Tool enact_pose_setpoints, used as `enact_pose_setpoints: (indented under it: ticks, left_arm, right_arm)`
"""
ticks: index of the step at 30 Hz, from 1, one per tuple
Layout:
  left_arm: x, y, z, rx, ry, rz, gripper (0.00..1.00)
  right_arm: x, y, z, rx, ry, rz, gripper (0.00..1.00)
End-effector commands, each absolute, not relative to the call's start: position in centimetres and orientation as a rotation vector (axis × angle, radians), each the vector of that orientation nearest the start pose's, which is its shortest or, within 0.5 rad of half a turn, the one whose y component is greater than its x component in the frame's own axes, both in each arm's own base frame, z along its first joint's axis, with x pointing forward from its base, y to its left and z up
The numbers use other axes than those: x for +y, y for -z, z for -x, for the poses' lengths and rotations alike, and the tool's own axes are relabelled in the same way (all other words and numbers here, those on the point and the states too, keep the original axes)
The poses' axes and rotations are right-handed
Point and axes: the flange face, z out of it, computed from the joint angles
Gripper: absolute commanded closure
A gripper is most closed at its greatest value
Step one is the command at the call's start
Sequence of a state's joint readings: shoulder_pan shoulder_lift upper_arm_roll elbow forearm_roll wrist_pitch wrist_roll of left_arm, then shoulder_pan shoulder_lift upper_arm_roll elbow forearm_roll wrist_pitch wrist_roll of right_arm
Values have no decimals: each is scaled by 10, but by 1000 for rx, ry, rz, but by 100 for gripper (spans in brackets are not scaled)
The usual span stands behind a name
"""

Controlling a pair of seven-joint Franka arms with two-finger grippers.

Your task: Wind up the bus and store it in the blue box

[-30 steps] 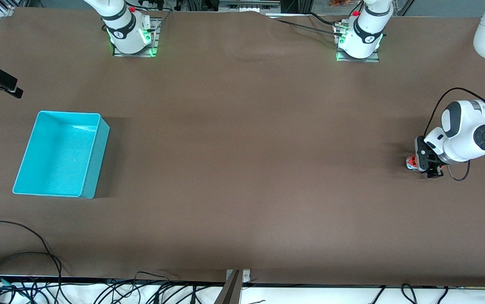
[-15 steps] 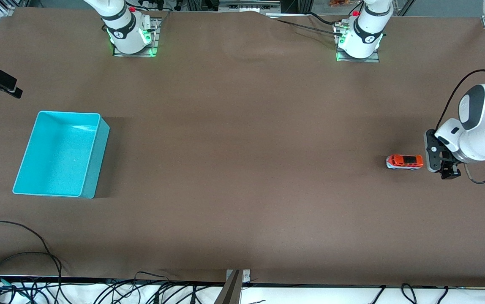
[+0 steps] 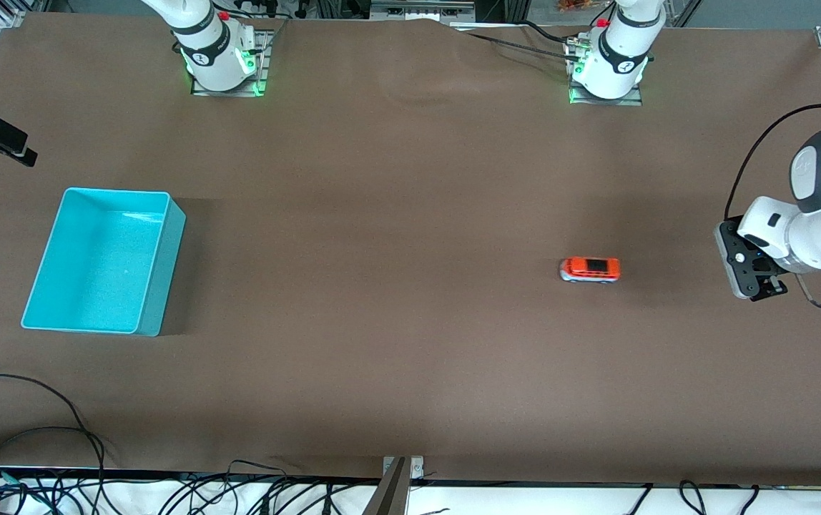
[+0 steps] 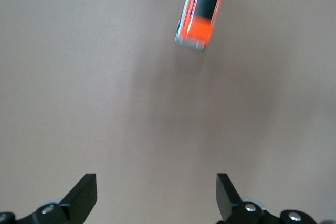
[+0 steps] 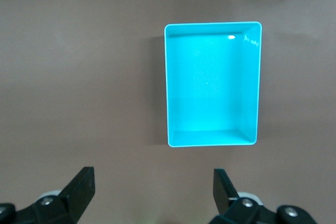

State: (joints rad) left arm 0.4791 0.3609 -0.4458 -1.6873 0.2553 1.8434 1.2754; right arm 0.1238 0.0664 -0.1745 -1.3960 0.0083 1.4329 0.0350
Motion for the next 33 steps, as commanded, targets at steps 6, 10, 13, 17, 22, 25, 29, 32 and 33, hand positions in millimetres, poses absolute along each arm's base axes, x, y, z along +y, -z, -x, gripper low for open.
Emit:
enact_pose_setpoints:
  ticks: [6, 10, 13, 17, 22, 25, 29, 32, 33]
  left_arm:
    - [22, -468, -632, 1743, -309, 2654, 0]
    - [8, -488, -624, 1666, -304, 2666, 0]
    - [2, -497, -620, 1661, -324, 2666, 0]
    - [-7, -500, -619, 1660, -329, 2660, 0]
    - [-20, -512, -613, 1617, -309, 2694, 0]
    - [-23, -518, -610, 1577, -277, 2756, 0]
    - [-23, -531, -604, 1451, -255, 2805, 0]
    - [-21, -540, -600, 1384, -234, 2831, 0]
    - [-22, -542, -599, 1382, -231, 2829, 0]
  right_arm:
    - [-22, -663, -559, 135, -27, 3119, 0]
    - [-22, -662, -560, 135, -25, 3119, 0]
    - [-22, -663, -560, 135, -15, 3121, 0]
    - [-23, -662, -561, 135, -15, 3121, 0]
    - [-22, -662, -561, 135, -15, 3119, 0]
    - [-20, -664, -560, 131, -10, 3112, 0]
    - [-19, -662, -561, 129, -15, 3104, 0]
    - [-20, -658, -563, 134, -26, 3104, 0]
    - [-20, -657, -564, 134, -29, 3104, 0]
